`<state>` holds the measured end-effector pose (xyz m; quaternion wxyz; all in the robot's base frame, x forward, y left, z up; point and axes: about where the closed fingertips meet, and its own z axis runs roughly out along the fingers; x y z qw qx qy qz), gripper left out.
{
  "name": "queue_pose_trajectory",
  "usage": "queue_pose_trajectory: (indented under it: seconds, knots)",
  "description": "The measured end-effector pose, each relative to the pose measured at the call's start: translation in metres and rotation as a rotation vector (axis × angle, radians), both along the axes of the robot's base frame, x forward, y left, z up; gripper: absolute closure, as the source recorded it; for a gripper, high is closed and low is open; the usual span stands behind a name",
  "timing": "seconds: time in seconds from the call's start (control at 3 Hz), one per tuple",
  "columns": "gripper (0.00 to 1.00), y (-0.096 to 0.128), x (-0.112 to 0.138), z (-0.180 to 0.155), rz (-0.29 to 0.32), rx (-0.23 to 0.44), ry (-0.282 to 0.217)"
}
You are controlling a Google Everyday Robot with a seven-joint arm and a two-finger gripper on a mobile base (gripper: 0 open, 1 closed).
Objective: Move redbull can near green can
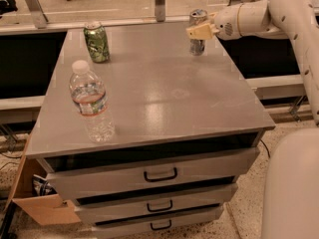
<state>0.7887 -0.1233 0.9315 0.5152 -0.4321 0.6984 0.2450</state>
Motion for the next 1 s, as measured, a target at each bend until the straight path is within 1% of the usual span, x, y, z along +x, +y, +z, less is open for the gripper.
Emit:
queue_pose_trajectory:
  seconds: [0.33,0.67,1.0]
  knots:
    - [1.00,0.008,0.001,-0.001,0.014,0.006,-0.003]
    - [1.00,0.059,0.007,0.006,0.085,0.050,-0.029]
    - [1.00,0.117,0.013,0.015,0.150,0.095,-0.042]
